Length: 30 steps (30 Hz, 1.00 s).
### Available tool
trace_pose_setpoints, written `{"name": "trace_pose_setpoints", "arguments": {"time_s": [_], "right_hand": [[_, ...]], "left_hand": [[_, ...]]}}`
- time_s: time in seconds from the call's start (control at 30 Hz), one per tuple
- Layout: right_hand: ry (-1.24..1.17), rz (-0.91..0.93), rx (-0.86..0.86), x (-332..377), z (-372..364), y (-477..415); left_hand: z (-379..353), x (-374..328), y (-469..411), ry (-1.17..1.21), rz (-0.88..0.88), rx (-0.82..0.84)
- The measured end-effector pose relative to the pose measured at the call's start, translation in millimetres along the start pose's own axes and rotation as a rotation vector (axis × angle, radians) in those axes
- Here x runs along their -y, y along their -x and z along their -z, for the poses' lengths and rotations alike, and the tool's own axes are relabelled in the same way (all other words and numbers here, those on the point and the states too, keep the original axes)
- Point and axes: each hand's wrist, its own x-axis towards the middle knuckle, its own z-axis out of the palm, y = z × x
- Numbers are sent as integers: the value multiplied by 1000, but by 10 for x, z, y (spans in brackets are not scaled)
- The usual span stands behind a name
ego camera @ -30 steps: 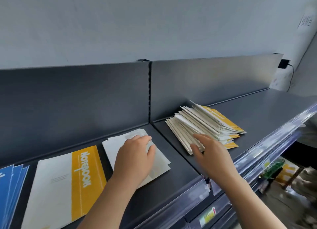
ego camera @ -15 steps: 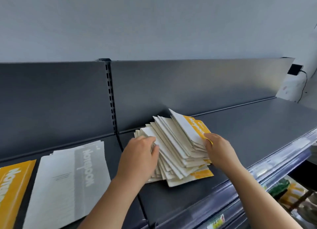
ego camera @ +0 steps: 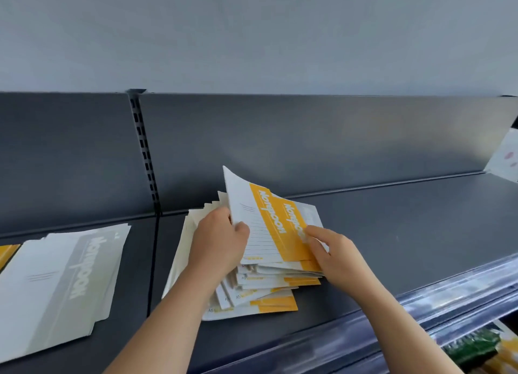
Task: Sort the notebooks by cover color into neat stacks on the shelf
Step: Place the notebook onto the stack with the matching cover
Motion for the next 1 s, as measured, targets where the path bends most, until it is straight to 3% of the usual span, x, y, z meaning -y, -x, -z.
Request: {"name": "trace_pose_setpoints", "arguments": {"time_s": [0.23,0.53,1.0], "right_hand": [[-42,-7,88,-24,-70,-15],[-139,-35,83,39,-106,-51],[-300,198,-3,848,-475,64]], "left_hand": [[18,6,67,119,83,-14],[105,70,241,292,59,-13],[692,588,630,345,113,-115]]}}
